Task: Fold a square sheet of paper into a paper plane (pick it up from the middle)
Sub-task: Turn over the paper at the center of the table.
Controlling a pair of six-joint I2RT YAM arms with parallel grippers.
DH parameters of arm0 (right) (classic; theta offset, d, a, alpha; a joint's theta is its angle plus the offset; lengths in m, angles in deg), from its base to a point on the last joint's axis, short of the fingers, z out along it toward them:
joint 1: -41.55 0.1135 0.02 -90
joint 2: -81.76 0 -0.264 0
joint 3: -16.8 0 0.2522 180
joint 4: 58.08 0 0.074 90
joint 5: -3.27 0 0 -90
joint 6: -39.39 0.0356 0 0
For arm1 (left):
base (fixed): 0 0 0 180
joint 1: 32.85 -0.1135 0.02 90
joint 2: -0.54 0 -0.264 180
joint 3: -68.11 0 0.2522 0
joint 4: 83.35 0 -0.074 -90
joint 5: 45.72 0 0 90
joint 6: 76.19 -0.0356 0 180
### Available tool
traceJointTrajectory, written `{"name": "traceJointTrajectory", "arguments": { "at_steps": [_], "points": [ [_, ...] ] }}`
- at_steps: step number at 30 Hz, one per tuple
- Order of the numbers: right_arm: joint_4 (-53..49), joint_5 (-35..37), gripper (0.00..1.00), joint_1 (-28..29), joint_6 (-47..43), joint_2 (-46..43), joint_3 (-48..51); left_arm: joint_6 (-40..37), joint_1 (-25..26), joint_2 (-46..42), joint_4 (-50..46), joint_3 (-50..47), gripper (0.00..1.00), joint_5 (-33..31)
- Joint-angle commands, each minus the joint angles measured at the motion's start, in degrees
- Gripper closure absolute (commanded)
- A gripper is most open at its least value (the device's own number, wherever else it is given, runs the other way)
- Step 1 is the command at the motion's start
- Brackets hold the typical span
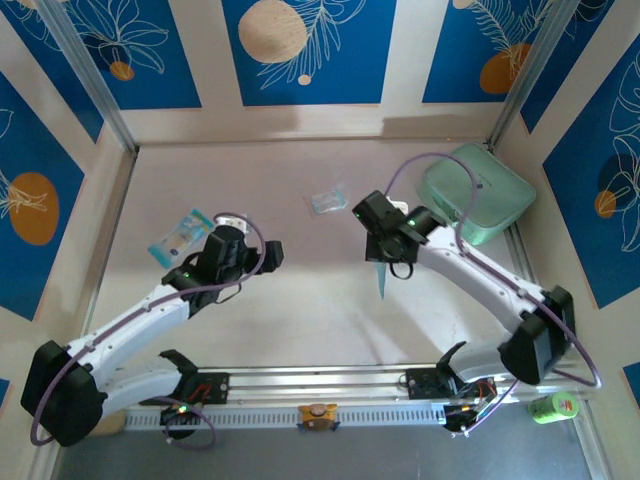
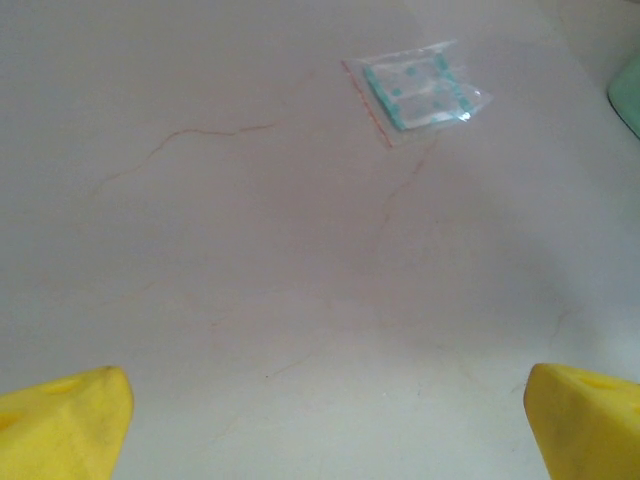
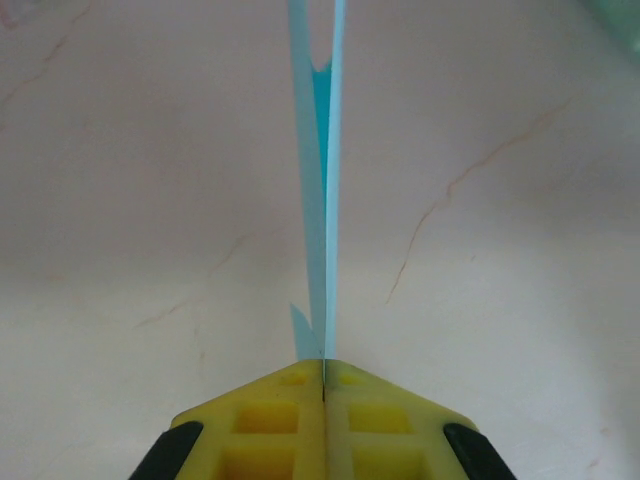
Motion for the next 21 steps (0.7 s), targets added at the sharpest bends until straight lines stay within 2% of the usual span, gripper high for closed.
{"name": "traceJointTrajectory", "arguments": {
  "at_steps": [1, 7, 14, 18, 20, 21],
  "points": [
    [-8.1, 11.9, 0.98, 2.2, -2.4, 6.2, -3.3, 3.3, -1.4, -6.3, -5.6, -1.7, 0.0, -3.3],
    [-6.0, 12.7, 0.96, 7.7, -3.4, 15.6, -6.1, 4.0, -2.2, -18.0, -13.2, -2.7, 0.0, -12.2],
    [-0.6, -0.6, 0.9, 13.3, -3.7, 29.1, -15.0, 1.4, -2.2, -19.7, -17.3, -1.2, 0.0, -16.2],
    [2.9, -8.0, 0.85, 14.6, -3.8, 32.1, -18.5, 0.2, -2.2, -19.6, -18.0, -0.8, 0.0, -16.0],
    [7.1, -12.0, 0.64, 14.5, -3.6, 29.9, -16.6, -0.6, -2.2, -19.6, -17.6, -0.8, 0.0, -14.0],
    [9.9, -15.2, 0.61, 13.9, -4.0, 28.4, -15.3, -1.4, -2.2, -19.4, -16.9, -1.1, 0.0, -12.7]
  ]
}}
